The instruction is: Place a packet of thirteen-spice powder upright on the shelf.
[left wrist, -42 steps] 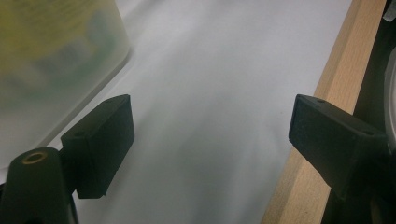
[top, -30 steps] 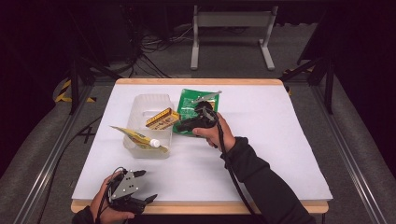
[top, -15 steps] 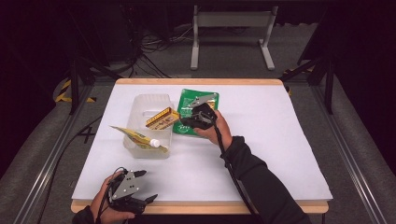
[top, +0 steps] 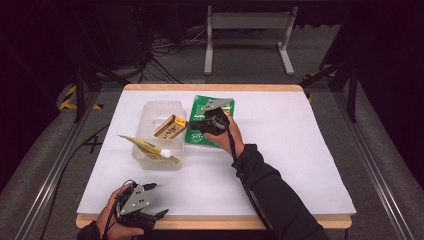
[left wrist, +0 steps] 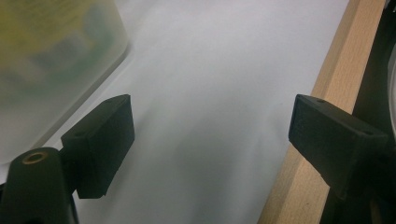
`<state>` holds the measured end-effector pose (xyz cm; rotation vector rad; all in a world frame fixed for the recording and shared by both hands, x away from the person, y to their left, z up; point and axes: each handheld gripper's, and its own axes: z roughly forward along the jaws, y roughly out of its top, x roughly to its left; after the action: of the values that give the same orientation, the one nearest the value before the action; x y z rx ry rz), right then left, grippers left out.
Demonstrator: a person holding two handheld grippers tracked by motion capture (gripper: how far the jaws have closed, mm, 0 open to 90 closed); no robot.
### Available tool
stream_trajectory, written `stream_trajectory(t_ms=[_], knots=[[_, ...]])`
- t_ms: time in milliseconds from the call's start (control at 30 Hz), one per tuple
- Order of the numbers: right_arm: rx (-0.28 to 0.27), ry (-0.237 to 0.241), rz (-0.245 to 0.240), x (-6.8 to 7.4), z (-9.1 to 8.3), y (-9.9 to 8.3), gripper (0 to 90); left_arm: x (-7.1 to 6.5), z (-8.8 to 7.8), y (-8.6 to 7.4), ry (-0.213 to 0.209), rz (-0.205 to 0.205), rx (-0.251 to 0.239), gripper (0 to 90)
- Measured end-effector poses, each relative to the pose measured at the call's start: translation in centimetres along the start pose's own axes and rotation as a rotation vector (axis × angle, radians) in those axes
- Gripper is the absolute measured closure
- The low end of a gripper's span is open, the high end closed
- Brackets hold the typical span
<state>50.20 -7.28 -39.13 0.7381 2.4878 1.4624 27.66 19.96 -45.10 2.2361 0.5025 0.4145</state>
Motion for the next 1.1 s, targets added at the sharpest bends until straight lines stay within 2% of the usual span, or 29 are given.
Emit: stream_trajectory(t_ms=[233,367,500,633,833,1100], knots=[[-0.024,0.032,-0.028,1.5,0.9,1.2,84.1,0.0,0.0,0.0,-0.001,0.001,-0.002,15.0],[-0.049,0.039,-0.067,2.7,1.3,1.8,80.8,0.0,-0.1,-0.1,0.001,0.002,-0.003,15.0],[-0.048,0.032,-0.079,3.0,1.1,1.9,80.7,0.0,-0.1,-0.1,0.0,0.002,-0.005,15.0],[-0.045,0.003,-0.066,2.3,0.2,1.3,80.7,0.0,0.0,0.0,-0.002,0.0,-0.004,15.0],[-0.005,-0.066,-0.049,0.6,-1.9,-0.4,79.8,0.0,0.0,0.1,0.005,0.002,-0.005,15.1],[0.055,-0.185,-0.042,-1.0,-5.5,-3.5,70.7,0.0,0.1,0.3,0.004,-0.006,-0.016,15.1]])
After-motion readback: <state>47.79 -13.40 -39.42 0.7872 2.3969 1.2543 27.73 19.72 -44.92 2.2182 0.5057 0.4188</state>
